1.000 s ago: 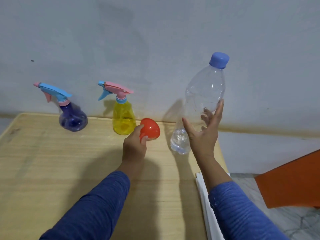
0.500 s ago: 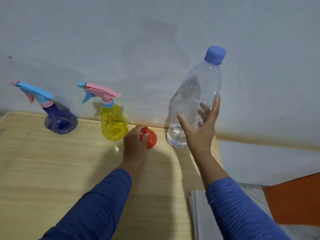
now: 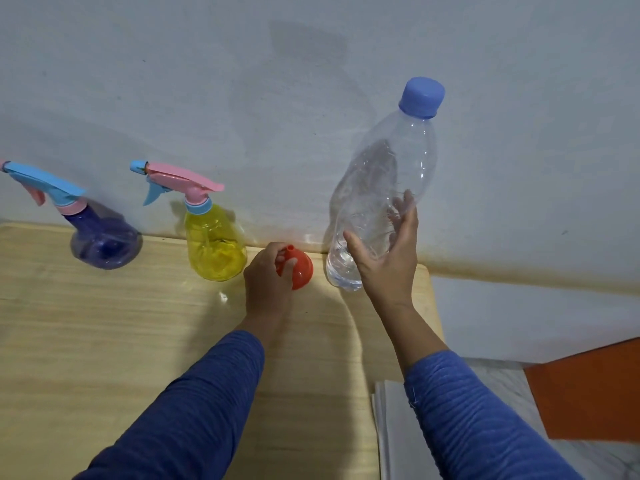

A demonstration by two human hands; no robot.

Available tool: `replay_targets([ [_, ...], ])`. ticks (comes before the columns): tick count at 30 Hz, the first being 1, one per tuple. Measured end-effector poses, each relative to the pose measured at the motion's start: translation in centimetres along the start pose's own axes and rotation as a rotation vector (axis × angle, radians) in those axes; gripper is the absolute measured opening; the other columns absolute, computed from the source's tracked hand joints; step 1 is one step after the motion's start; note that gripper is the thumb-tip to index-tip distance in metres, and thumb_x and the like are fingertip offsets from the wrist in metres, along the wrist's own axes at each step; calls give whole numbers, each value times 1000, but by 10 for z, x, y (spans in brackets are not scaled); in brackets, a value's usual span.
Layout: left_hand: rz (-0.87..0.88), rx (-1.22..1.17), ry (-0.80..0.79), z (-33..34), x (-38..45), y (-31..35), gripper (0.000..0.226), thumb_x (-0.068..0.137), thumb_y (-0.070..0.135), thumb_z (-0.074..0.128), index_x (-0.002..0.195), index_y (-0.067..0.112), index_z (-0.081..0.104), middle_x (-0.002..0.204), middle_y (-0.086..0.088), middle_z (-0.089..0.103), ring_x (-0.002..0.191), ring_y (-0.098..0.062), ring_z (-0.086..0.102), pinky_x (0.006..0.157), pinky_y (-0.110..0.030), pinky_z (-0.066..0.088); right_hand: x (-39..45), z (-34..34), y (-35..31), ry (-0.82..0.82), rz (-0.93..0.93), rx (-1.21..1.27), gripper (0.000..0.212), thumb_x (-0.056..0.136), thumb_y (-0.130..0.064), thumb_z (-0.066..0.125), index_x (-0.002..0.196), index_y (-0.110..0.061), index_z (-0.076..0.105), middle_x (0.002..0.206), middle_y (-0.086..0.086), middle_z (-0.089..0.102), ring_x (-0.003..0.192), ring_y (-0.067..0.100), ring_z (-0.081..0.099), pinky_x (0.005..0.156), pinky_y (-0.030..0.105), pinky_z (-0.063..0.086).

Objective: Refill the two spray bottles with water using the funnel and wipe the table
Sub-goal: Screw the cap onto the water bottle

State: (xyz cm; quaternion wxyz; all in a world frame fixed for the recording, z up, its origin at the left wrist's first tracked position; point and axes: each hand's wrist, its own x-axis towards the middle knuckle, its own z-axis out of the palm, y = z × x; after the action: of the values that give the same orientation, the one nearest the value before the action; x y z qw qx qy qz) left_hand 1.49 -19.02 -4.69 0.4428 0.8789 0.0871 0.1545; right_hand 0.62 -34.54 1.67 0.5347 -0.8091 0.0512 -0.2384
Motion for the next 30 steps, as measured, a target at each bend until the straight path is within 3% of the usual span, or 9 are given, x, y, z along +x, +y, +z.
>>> replay_targets([
  [4,-15,-5,-60,-6,2,3,35,83,17,65,118,11,59,111,-6,65,98,-14,57,85,-20,38,-9,-9,-1,-130,120,-27,121,65,-35,84,149,-29,-4,158,-4,12,144,7,15,112,21,21],
  [6,-35,8,-79,-12,0,6,40,86,20,63,123,8,55,118,-10,61,106,-21,56,89,-25,38,-20,-19,1,-199,234,-53,119,69,-35,81,149,-26,-7,158,-2,11,144,9,14,109,19,20],
  [8,-82,66,-113,-20,-2,9,43,88,20,58,127,6,50,124,-13,55,113,-27,50,93,-30,38,-32,-27,4,-246,331,-144,104,78,-31,73,150,-18,-1,158,3,14,144,15,17,111,24,21],
  [12,-112,354,-296,-40,-3,16,42,91,22,52,127,0,45,126,-17,48,115,-30,47,93,-35,40,-48,-42,1,-469,445,-599,67,89,-27,58,144,-4,28,149,14,35,137,26,33,109,29,27],
  [17,-46,635,-558,-75,-15,33,31,92,26,50,114,5,53,115,-11,52,98,-25,55,69,-30,42,-67,-52,-16,-710,504,-963,44,92,-31,46,128,-6,50,132,11,52,119,26,49,93,30,42],
  [19,20,719,-596,-89,-22,41,29,91,26,50,112,6,56,113,-10,55,98,-25,57,66,-29,41,-74,-56,-26,-725,521,-1015,38,91,-31,45,119,-5,54,122,11,56,104,25,54,80,29,43],
  [22,117,812,-644,-106,-30,53,30,90,26,52,113,7,57,114,-10,57,102,-26,58,67,-29,41,-86,-63,-46,-728,515,-1071,24,90,-30,47,96,-8,54,102,12,56,85,21,46,70,28,37],
  [27,201,836,-687,-115,-52,79,40,89,26,54,124,7,50,123,-9,53,109,-26,55,75,-29,42,-110,-84,-67,-696,501,-1097,41,91,-36,48,111,0,56,119,14,56,92,25,48,73,29,37],
  [30,390,899,-743,-110,-77,94,35,92,25,50,123,7,51,124,-10,52,110,-26,54,76,-31,45,-133,-104,-71,-646,535,-1100,33,91,-36,49,98,-4,56,107,15,55,91,26,50,73,30,38],
])
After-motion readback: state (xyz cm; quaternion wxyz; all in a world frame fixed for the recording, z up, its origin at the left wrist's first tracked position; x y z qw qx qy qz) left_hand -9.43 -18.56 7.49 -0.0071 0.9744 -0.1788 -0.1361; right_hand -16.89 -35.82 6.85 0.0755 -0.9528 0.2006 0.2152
